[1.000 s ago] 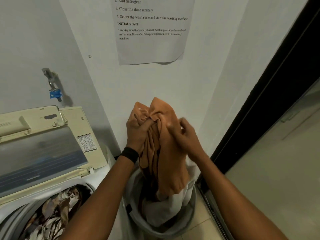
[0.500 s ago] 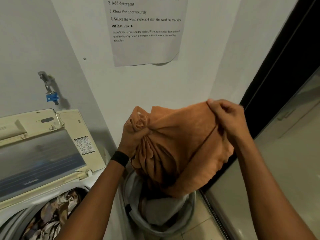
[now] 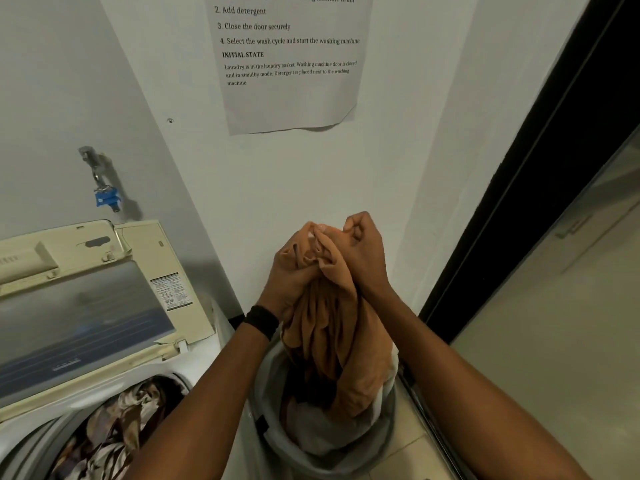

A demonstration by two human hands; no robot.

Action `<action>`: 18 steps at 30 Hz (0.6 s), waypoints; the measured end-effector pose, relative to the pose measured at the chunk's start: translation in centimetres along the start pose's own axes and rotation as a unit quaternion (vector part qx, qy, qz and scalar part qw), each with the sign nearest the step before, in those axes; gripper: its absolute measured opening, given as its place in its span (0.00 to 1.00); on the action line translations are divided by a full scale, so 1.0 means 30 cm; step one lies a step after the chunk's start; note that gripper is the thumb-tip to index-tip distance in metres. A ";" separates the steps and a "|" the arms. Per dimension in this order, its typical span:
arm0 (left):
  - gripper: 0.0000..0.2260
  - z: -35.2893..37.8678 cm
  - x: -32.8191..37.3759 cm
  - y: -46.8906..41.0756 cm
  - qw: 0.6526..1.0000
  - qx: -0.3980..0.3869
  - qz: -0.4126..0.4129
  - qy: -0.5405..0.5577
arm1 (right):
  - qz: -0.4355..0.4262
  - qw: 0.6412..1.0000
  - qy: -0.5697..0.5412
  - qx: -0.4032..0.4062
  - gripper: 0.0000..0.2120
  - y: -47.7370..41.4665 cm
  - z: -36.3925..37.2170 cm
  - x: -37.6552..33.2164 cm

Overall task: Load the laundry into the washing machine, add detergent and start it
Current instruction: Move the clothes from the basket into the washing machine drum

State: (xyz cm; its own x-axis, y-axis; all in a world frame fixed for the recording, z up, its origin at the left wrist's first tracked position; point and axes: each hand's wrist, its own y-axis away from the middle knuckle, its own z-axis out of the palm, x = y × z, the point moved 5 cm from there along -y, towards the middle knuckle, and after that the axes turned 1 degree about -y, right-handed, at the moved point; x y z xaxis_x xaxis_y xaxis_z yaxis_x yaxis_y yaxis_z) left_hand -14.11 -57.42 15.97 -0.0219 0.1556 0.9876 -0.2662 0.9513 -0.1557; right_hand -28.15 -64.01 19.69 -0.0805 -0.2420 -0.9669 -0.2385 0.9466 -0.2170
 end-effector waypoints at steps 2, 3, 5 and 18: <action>0.16 -0.027 0.015 0.004 0.998 0.043 -0.002 0.047 | 0.040 0.996 0.021 -0.083 0.21 0.021 -0.015 0.040; 0.13 -0.041 0.018 0.004 0.996 0.055 -0.008 0.073 | 0.061 0.987 0.041 -0.140 0.20 0.036 -0.030 0.071; 0.11 -0.050 0.025 0.006 0.995 0.049 -0.016 0.087 | 0.079 0.959 0.105 -0.253 0.17 0.062 -0.079 0.129; 0.22 -0.187 0.010 -0.011 0.991 0.128 0.026 -0.023 | -0.008 0.912 0.247 -0.326 0.09 -0.047 -0.382 -0.102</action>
State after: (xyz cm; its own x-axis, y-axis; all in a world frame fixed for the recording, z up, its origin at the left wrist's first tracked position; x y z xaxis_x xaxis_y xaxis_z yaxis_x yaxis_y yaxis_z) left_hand -8.61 -56.21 16.20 -0.0847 0.1845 0.9792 -0.4996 0.8424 -0.2019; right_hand -38.66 -67.05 24.49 -0.4599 -0.4741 -0.7508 -0.7559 0.6527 0.0508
